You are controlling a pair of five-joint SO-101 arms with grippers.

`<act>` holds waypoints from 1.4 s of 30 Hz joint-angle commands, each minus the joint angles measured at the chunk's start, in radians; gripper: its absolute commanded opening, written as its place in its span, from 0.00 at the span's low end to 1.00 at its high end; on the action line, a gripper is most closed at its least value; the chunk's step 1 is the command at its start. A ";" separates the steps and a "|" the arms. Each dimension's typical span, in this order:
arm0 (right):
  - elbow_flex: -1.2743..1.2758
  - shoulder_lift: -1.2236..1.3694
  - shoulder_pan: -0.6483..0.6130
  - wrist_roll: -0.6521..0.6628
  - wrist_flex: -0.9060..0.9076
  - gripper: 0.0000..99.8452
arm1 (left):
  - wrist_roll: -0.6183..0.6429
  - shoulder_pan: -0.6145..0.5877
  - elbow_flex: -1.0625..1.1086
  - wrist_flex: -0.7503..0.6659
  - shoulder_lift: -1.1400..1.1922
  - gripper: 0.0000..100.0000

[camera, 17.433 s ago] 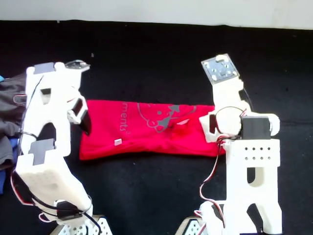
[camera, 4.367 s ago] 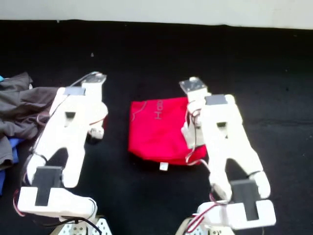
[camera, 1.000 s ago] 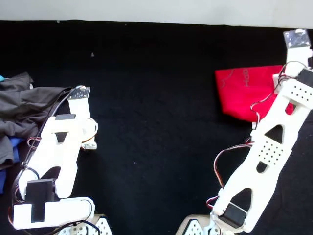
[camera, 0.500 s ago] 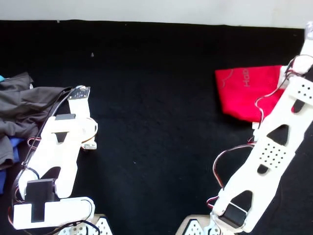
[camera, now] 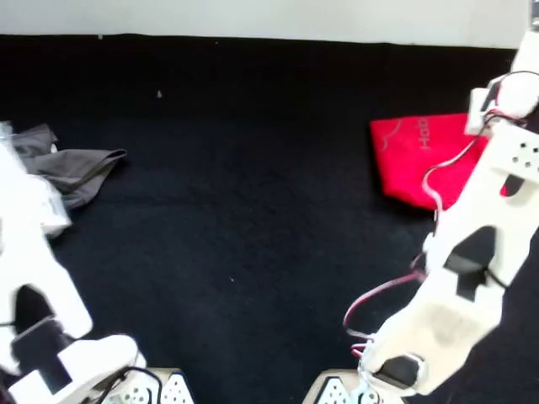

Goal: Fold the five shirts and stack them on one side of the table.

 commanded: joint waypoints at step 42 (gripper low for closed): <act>0.756 -0.627 -0.305 -0.011 0.005 0.30 | -0.305 -0.384 -1.194 0.284 0.837 0.19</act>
